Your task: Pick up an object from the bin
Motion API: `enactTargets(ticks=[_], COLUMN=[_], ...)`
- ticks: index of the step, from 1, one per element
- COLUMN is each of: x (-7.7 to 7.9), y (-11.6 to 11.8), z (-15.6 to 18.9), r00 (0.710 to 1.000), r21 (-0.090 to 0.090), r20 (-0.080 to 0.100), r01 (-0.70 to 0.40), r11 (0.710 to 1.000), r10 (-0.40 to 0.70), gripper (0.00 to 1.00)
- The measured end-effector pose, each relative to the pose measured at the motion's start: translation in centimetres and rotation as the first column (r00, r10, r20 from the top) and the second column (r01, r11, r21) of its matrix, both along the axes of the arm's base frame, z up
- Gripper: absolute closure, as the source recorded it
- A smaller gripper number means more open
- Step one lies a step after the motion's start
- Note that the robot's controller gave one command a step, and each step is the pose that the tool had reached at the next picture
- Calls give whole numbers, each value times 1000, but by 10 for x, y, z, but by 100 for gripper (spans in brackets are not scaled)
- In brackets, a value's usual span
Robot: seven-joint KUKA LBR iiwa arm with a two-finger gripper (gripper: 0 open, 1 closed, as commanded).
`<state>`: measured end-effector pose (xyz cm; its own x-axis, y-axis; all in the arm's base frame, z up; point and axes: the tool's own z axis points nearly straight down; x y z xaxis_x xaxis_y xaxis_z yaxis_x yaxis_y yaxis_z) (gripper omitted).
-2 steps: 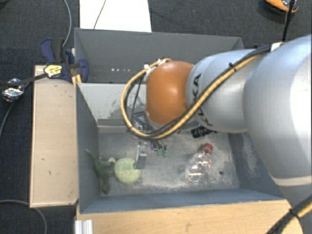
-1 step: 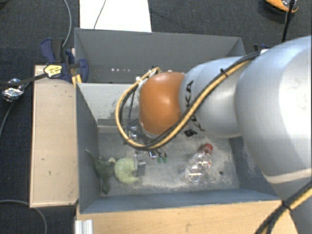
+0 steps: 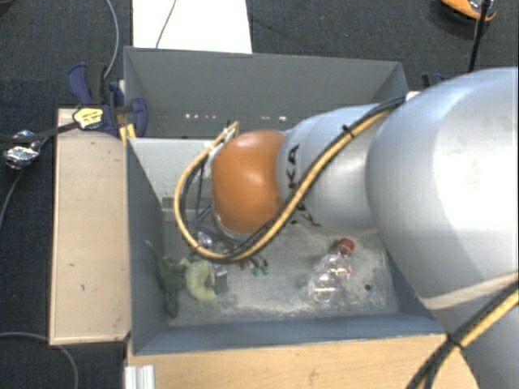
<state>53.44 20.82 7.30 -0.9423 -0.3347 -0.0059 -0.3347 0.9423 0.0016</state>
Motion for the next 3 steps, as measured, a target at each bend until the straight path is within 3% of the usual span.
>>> enactTargets(ticks=[3], x=[12], y=[-1], z=[0], r00=[1000], r21=[2], r20=[0], r01=[-22], r11=[1000], r10=[22], gripper=[100])
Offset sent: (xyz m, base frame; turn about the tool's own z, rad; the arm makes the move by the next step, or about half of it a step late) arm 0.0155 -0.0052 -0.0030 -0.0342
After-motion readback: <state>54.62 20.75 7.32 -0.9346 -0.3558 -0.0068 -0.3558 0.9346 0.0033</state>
